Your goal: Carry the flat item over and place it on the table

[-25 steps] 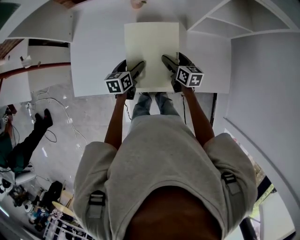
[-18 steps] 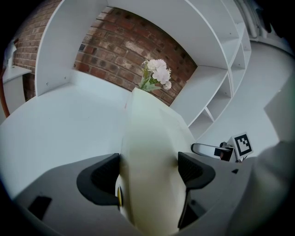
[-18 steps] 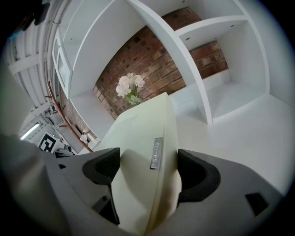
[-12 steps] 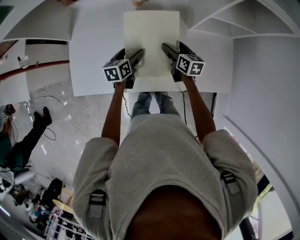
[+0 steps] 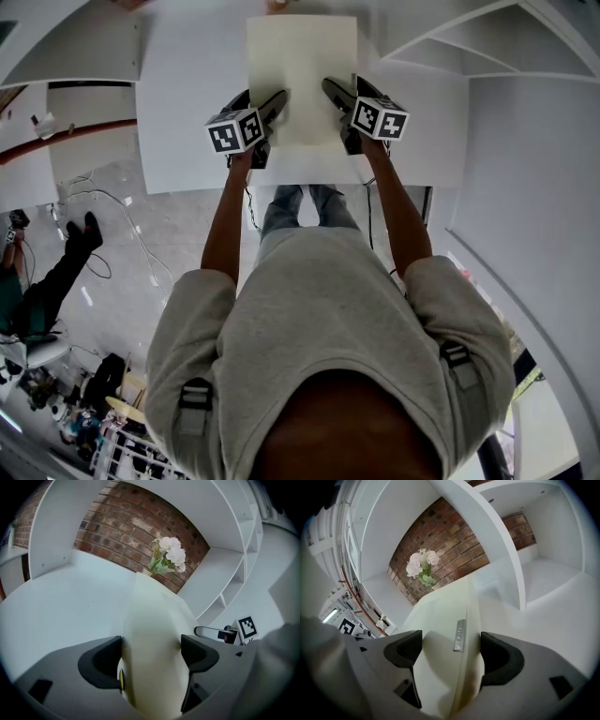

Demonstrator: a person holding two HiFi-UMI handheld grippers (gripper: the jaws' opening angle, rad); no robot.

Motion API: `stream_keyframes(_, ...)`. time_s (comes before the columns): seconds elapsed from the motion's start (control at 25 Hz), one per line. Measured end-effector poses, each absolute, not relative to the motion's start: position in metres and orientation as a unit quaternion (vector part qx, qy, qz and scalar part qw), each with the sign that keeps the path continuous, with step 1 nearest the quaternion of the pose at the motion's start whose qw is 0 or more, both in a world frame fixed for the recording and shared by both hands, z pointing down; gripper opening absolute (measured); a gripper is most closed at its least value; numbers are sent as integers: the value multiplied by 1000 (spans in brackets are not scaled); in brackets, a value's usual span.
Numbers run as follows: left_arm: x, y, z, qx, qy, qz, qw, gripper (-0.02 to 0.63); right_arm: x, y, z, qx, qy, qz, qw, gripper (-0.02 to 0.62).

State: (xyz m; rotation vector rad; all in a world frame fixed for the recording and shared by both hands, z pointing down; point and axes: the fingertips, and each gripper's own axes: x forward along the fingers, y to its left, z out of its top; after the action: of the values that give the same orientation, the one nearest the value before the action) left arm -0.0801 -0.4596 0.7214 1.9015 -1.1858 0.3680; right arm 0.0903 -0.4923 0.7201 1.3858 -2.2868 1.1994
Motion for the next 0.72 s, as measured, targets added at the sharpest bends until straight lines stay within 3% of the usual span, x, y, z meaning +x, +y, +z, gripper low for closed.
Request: stream_keyframes(0.72, -82, -469, 753, 743, -465, 159, 453, 407, 88, -502, 753, 471, -756, 434, 132, 393)
